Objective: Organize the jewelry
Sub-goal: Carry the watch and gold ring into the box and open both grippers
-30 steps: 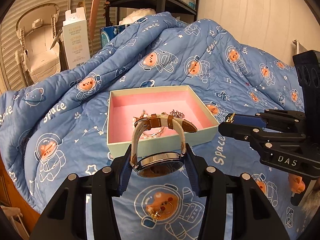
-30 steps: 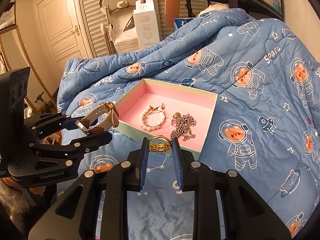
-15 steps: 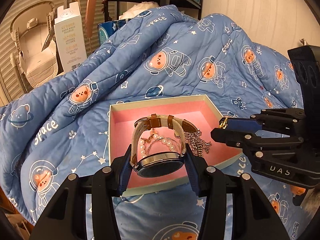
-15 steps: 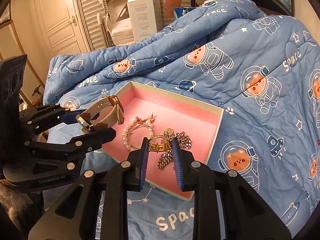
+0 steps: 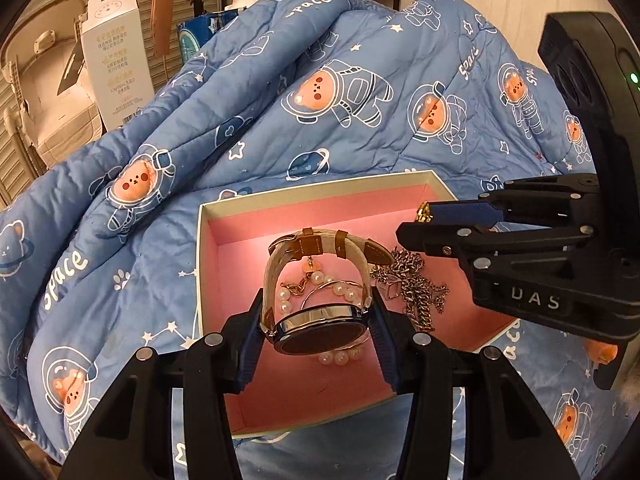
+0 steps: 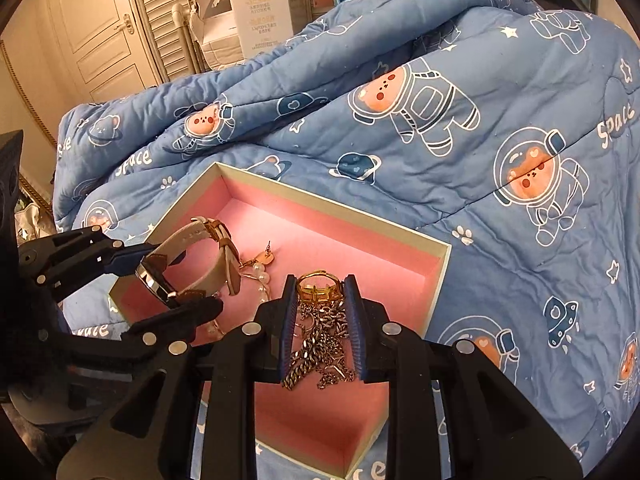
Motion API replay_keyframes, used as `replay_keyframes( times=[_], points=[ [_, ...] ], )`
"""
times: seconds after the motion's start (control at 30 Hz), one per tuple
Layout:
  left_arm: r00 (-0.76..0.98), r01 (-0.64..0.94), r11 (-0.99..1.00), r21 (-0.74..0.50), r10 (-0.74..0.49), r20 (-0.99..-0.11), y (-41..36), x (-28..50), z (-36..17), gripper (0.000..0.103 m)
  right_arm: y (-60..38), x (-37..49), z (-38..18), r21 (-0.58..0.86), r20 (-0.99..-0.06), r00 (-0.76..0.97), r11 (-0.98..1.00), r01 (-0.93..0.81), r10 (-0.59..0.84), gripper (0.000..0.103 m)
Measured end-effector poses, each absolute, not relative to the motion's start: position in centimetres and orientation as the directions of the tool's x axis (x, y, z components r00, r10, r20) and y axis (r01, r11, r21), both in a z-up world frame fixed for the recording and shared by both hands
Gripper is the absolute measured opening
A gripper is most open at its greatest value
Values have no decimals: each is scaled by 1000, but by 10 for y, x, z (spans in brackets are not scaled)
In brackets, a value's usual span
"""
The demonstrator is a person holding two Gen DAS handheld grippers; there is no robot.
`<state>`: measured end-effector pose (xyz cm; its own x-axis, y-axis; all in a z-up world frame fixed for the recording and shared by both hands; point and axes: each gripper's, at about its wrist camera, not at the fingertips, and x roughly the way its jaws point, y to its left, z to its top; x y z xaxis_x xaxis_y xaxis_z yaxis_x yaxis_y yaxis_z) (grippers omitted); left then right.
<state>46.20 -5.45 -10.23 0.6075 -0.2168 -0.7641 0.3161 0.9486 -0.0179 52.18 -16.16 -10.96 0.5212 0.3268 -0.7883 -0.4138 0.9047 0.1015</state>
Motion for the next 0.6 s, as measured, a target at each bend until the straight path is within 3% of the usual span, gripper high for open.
replay_keyframes(
  times=[0.6],
  points=[
    [536, 339, 941, -2, -194, -822, -63, 474, -116, 47, -146, 553, -132, 61, -846, 476, 931, -359, 239, 24]
  ],
)
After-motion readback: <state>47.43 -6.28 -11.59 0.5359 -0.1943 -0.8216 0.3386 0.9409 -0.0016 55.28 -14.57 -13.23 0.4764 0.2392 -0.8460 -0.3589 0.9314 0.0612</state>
